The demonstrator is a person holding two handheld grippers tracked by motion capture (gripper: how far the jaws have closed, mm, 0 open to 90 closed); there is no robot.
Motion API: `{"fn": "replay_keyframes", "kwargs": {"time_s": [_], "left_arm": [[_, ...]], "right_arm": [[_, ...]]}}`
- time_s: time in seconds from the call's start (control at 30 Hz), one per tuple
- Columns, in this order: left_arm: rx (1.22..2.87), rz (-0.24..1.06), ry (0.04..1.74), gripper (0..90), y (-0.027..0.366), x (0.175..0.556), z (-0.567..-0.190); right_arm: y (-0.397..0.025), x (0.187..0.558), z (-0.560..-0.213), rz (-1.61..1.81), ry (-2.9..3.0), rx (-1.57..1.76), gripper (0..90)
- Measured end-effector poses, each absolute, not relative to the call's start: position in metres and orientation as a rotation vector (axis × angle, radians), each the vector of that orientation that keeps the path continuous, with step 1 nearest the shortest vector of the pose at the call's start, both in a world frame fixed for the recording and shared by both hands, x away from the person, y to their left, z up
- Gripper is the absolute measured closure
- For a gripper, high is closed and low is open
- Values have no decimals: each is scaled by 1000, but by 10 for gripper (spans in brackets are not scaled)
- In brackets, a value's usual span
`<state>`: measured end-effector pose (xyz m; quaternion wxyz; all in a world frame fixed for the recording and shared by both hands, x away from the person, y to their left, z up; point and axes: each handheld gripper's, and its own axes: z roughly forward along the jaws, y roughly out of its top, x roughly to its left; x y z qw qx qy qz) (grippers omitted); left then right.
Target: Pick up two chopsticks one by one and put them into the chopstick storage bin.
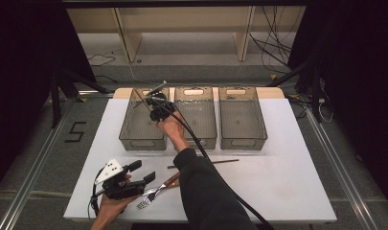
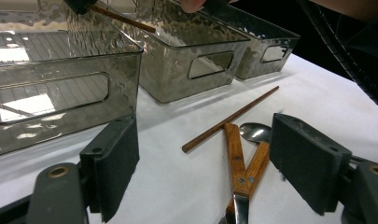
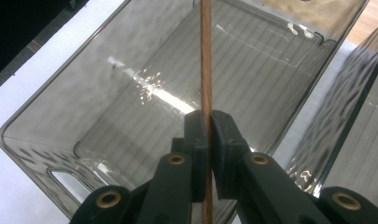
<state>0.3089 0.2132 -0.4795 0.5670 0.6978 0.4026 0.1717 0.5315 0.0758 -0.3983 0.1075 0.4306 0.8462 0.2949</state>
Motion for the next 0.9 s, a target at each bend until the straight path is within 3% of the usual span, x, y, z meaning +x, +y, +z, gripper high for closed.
{"fn": "replay_keyframes", "kwargs": {"time_s": [0.07, 0.13, 0.2, 0.9], "left_arm": [[1640, 403, 946, 239, 213, 309, -479], [1642, 402, 946, 239, 213, 309, -480], [1642, 402, 946, 239, 213, 309, -480], [1628, 417, 963, 239, 216, 309, -479]], "right_arm": [[76, 532, -399, 881, 2487, 1277, 848], [77, 534, -399, 954, 2533, 1311, 645], [77, 533, -398, 991, 2543, 1289, 572], [68, 518, -379, 1102, 2557, 1128, 401]]}}
